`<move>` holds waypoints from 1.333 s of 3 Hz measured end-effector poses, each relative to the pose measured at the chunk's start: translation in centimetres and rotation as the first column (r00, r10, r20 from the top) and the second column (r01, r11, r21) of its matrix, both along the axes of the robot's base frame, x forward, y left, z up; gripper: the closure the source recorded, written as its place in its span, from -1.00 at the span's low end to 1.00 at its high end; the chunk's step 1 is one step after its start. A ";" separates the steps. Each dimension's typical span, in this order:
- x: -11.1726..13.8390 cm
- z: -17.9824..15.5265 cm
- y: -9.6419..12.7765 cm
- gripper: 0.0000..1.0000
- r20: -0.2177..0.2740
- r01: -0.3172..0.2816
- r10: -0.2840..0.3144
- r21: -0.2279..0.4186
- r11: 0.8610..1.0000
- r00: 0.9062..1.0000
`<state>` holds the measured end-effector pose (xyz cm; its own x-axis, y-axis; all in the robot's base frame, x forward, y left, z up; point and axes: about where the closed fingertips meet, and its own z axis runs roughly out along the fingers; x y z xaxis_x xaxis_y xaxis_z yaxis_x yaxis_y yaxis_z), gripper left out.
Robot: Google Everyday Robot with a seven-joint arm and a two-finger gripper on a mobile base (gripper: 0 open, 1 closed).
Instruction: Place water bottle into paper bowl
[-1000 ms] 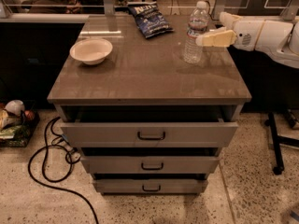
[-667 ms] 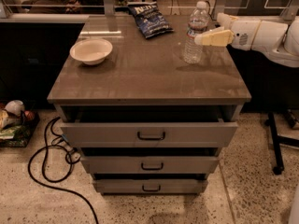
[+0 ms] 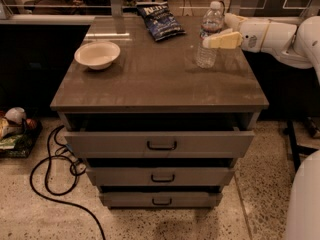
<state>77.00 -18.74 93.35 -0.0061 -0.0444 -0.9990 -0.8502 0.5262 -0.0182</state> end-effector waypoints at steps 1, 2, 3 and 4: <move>0.6 0.0 1.3 -0.62 0.009 -0.024 0.024 0.009 1.000 1.000; 0.6 -0.1 1.7 -0.15 0.009 -0.029 0.029 0.010 1.000 1.000; 0.7 -0.1 2.1 0.31 0.008 -0.034 0.034 0.011 0.999 0.999; 0.8 -0.1 2.4 0.77 0.007 -0.039 0.039 0.012 0.999 0.999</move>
Offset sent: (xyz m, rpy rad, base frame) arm 0.0053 0.0127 -0.0002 0.0092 -0.0090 0.0226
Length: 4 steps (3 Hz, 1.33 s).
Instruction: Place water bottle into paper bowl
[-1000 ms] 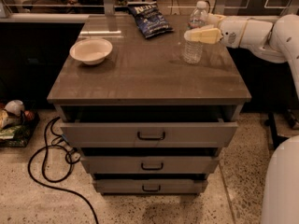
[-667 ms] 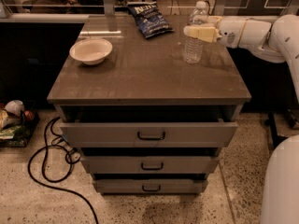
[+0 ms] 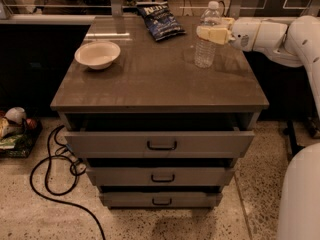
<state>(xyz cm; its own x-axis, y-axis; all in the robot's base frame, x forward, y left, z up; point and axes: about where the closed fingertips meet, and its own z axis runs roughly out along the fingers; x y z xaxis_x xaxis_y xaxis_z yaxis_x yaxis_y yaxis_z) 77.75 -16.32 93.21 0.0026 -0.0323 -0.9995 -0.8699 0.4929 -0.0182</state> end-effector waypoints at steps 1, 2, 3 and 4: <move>0.1 0.0 0.3 1.00 -0.001 -0.004 0.004 0.001 1.000 1.000; 0.1 0.4 0.9 1.00 -0.004 -0.013 0.013 0.003 1.000 1.000; -0.1 5.7 4.9 1.00 0.000 -0.071 0.071 -0.024 0.997 0.997; -0.3 9.6 8.5 1.00 0.003 -0.112 0.112 -0.043 0.993 0.994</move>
Offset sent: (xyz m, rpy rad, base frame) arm 0.0024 0.0073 0.0099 0.0046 0.0058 0.0112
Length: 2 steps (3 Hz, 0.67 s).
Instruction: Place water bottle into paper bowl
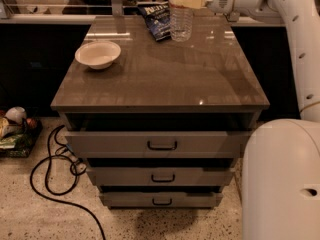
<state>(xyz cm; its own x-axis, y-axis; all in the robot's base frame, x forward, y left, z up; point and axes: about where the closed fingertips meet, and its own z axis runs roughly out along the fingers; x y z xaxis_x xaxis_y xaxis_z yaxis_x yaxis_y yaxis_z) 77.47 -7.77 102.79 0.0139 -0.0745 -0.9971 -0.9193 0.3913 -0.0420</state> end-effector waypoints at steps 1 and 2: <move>0.4 2.9 4.3 1.00 0.002 -0.015 0.015 0.003 1.000 1.000; 1.8 4.0 9.2 1.00 0.001 -0.014 0.014 0.037 0.999 1.000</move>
Offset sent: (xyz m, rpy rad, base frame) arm 0.0318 0.1529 0.0473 0.0928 0.0017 -0.0149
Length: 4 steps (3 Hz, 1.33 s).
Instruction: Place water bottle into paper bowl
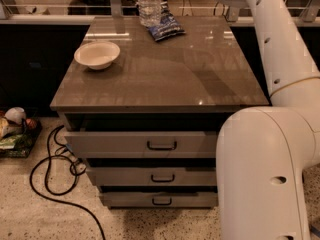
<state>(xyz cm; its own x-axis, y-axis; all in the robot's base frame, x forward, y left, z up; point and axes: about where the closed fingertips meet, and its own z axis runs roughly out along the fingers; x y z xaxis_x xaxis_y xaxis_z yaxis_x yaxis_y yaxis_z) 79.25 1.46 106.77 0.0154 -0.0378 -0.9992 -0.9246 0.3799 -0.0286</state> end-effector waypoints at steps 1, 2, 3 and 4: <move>1.2 -0.5 4.7 1.00 -0.013 -0.009 0.009 0.010 1.000 1.000; 1.4 -1.6 9.1 1.00 -0.022 -0.046 0.046 -0.001 0.999 0.999; 0.9 -2.9 12.6 1.00 -0.025 -0.089 0.089 -0.017 0.996 0.996; 0.1 -4.2 15.3 1.00 -0.023 -0.134 0.134 -0.007 0.991 0.991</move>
Offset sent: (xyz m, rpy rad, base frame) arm 0.0165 0.1381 -0.0277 -0.0178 0.0288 0.0823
